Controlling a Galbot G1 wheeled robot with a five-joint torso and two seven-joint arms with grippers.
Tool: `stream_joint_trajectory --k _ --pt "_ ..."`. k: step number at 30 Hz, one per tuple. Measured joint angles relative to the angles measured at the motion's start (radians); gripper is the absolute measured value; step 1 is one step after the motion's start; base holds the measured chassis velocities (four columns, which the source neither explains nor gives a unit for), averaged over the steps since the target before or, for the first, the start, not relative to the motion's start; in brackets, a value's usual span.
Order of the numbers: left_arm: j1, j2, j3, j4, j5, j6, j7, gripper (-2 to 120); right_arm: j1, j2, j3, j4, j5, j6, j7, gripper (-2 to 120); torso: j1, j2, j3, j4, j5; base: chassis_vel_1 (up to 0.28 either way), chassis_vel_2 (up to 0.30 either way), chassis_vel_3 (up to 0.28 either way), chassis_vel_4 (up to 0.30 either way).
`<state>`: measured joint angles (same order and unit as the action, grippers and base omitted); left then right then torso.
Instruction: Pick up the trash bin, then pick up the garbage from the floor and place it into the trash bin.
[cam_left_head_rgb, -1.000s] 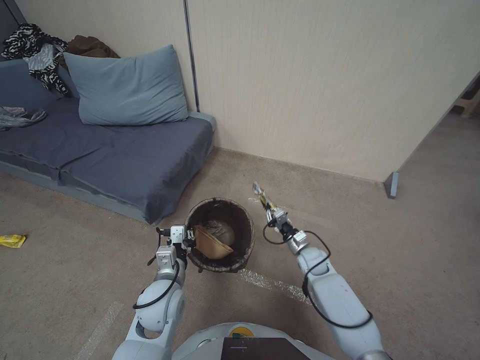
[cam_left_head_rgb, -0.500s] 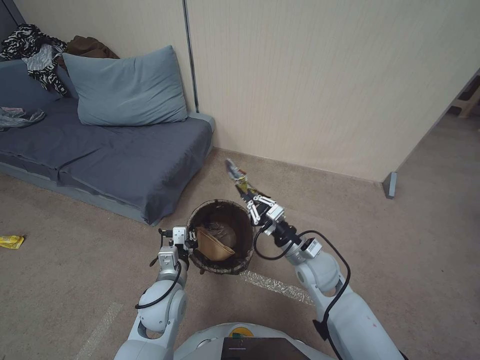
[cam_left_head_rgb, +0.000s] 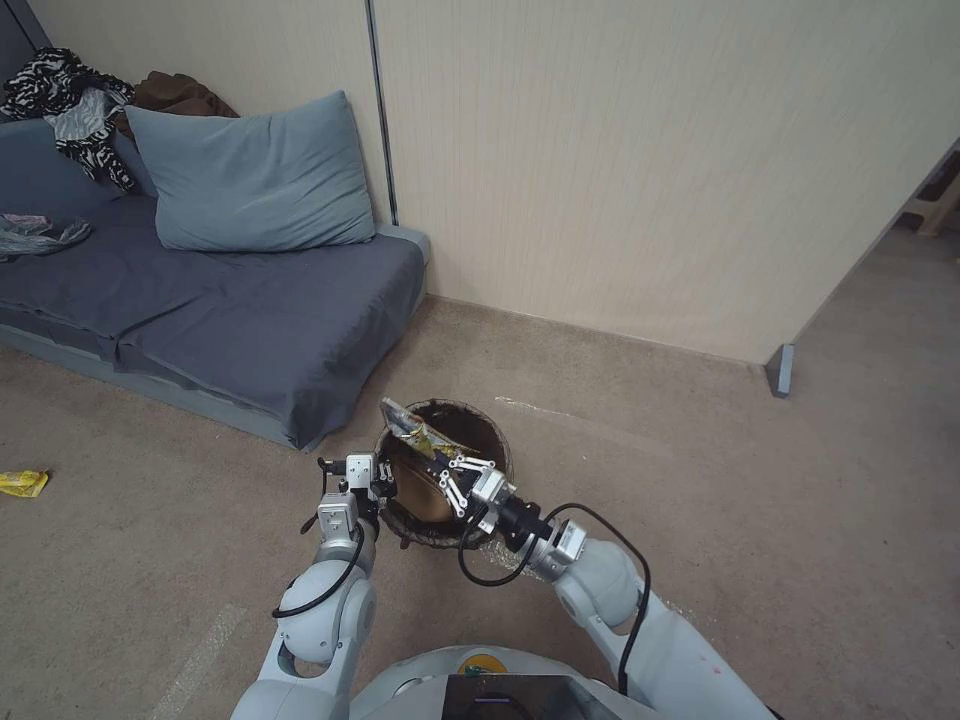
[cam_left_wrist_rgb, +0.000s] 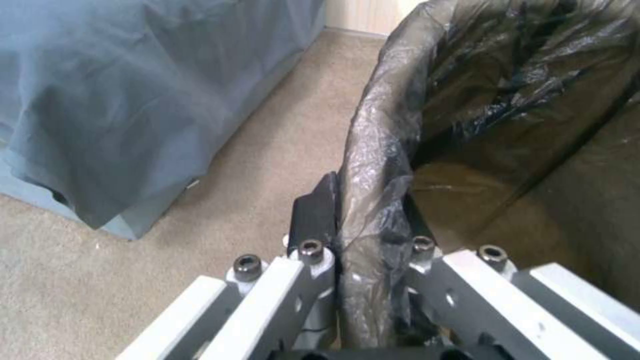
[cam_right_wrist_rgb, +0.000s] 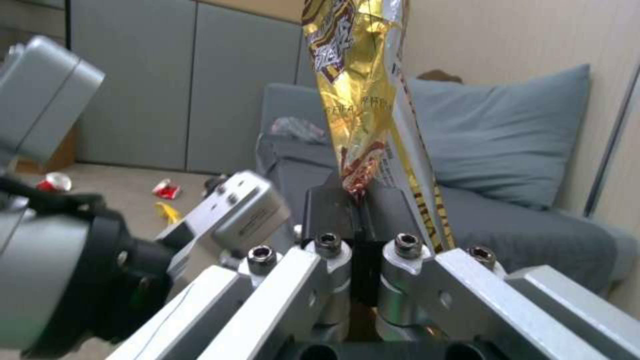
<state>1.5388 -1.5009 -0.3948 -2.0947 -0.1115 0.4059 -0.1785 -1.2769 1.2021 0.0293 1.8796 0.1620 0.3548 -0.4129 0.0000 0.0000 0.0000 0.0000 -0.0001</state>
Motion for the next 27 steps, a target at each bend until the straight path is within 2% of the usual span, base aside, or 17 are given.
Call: stream_joint_trajectory --k 12,15,16,19,21,22,24,25,27 --pt "-0.001 0.000 0.000 -0.003 0.000 -0.001 0.001 5 -0.005 0.032 -0.011 -0.079 -0.044 0.029 0.004 -2 0.000 0.000 0.000 0.0000 0.0000 0.000 0.000 0.000 0.000" --pt "-0.001 0.000 0.001 -0.005 0.000 -0.001 0.001 5 -0.005 0.031 -0.006 -0.081 -0.047 0.029 0.008 10 0.000 0.000 0.000 -0.0001 0.0000 0.000 0.000 0.000 0.000" --pt "-0.001 0.000 0.001 -0.005 0.000 -0.001 0.001 5 -0.005 0.031 -0.006 -0.081 -0.047 0.029 0.008 10 0.000 0.000 0.000 -0.0001 0.0000 0.000 0.000 0.000 0.000" --pt "-0.001 0.000 0.001 -0.006 0.000 -0.001 0.001 5 -0.004 0.032 -0.004 -0.085 -0.052 0.029 0.008 25 0.000 0.000 0.000 0.0000 0.0000 0.000 0.000 0.000 0.000" --pt "-0.001 0.000 0.001 -0.006 0.000 -0.001 0.001 5 -0.004 0.032 -0.003 -0.085 -0.052 0.030 0.008 28 0.000 0.000 0.000 -0.0001 0.0001 0.000 0.000 0.000 0.000" --pt "-0.001 0.000 0.001 -0.006 0.000 -0.001 0.001 5 -0.004 0.032 -0.003 -0.085 -0.053 0.030 0.008 32 0.000 0.000 0.000 0.0000 0.0000 0.000 0.000 0.000 0.000" --pt "-0.001 0.000 0.001 -0.006 0.000 -0.001 0.001 5 -0.004 0.032 -0.003 -0.085 -0.053 0.030 0.008 32 0.000 0.000 0.000 0.0000 0.0000 0.000 0.000 0.000 0.000" --pt "-0.001 0.000 0.001 -0.006 0.000 -0.001 0.001 5 -0.005 0.032 -0.002 -0.085 -0.054 0.031 0.007 43 0.000 0.000 0.000 0.0000 0.0000 0.000 0.000 0.000 0.000" --pt "-0.001 0.000 0.001 -0.006 0.000 -0.001 0.001 5 -0.005 0.031 -0.001 -0.085 -0.055 0.032 0.006 47 0.000 0.000 0.000 0.0000 0.0000 0.000 0.000 0.000 0.000"
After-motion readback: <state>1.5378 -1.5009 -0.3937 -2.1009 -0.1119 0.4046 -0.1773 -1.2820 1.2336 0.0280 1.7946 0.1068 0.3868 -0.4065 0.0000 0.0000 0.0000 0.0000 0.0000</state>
